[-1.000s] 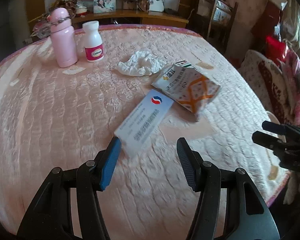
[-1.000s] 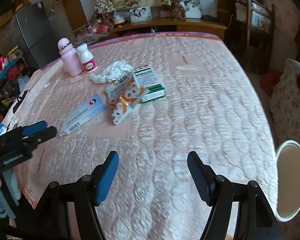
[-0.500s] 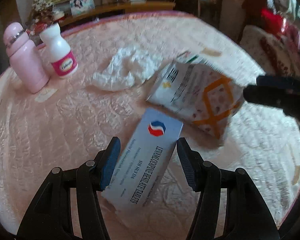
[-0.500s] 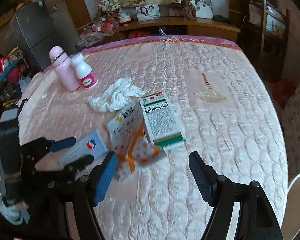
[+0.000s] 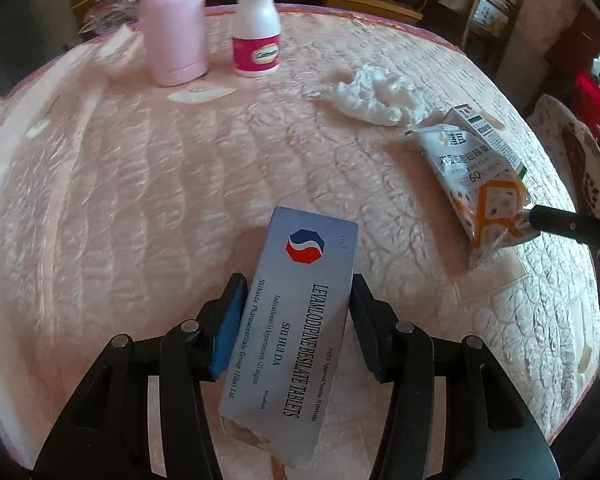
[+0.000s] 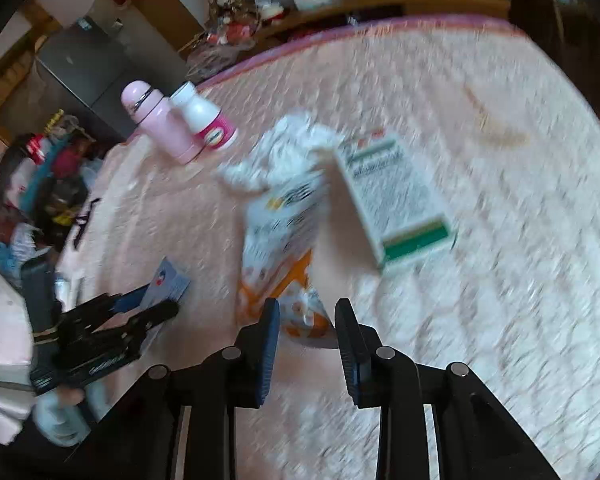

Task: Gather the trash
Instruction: 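Grasp the white medicine box with left tool while right grasps the snack pouch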

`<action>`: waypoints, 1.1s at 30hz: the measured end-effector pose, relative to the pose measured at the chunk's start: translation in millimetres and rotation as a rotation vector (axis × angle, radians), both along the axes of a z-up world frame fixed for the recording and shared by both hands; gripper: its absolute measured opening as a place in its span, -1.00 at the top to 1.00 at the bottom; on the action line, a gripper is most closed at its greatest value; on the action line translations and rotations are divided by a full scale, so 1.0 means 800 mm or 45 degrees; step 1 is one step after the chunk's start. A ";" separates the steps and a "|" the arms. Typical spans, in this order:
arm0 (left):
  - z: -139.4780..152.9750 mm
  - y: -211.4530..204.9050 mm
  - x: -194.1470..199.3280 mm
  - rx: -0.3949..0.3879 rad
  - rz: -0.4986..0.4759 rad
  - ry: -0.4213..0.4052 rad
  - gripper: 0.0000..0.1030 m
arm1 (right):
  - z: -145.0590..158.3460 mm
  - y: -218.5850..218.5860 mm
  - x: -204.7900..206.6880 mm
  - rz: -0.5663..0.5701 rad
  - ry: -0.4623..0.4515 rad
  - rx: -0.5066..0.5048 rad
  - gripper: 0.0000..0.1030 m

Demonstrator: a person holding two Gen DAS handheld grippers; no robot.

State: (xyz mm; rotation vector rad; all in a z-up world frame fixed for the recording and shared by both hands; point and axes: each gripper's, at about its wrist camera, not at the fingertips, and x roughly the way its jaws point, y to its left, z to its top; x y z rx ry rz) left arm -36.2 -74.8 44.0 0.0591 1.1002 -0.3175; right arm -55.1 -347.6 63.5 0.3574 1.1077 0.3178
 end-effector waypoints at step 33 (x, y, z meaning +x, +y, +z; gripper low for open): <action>0.020 -0.036 -0.063 -0.131 -0.034 -0.044 0.04 | -0.001 0.051 -0.047 0.101 -0.130 -0.361 -0.29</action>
